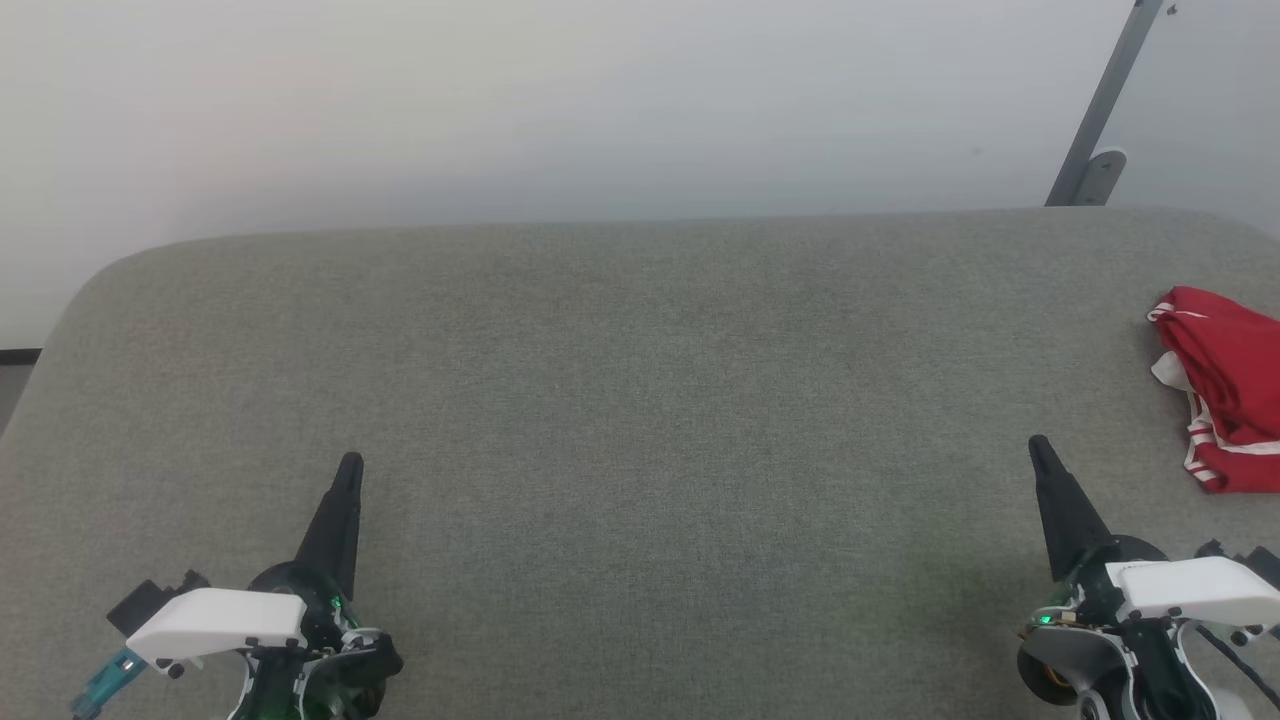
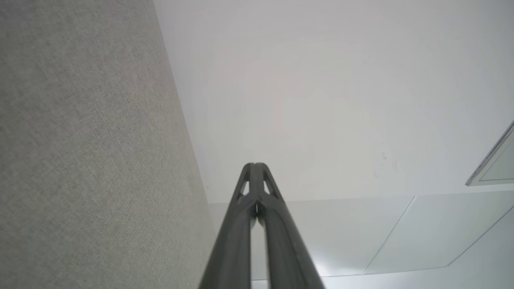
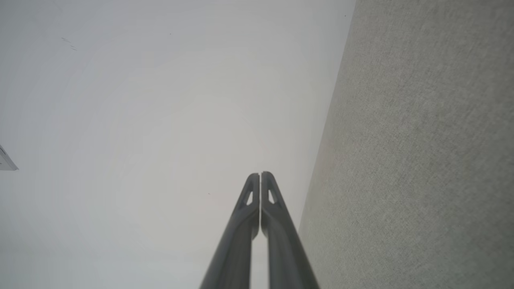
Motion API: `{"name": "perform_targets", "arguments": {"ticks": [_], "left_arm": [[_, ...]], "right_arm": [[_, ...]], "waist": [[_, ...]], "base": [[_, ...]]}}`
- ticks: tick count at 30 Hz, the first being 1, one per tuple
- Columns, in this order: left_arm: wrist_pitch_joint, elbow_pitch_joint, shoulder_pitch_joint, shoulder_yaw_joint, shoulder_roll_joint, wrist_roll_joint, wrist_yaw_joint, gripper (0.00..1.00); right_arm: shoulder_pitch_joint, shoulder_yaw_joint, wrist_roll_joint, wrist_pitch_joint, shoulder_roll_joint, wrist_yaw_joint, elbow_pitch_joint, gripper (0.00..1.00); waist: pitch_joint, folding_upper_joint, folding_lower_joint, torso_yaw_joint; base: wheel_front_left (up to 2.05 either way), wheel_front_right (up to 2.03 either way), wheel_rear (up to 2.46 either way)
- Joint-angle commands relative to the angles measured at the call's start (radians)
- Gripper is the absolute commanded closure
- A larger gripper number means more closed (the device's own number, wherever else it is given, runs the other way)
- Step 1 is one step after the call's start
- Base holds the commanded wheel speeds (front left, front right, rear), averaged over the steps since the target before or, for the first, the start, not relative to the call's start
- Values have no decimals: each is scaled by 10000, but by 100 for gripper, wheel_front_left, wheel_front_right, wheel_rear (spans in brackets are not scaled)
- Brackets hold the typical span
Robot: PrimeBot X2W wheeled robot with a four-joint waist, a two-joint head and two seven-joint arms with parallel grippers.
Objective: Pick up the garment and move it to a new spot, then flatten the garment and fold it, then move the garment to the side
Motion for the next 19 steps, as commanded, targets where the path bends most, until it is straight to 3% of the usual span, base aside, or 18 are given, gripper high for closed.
{"name": "perform_targets", "arguments": {"ticks": [1,19], "left_arm": [[29,-31,-113,1,-26,-37,0,100],[28,-31,-113,2,-26,-37,0,100]], "right_arm": [[-52,-16,44,30,38,4,-29,100],[-51,-13,45,30,38,4,-30,100]], "waist": [[0,0,0,0],[0,0,0,0]], "base": [[0,0,0],[0,0,0]]}}
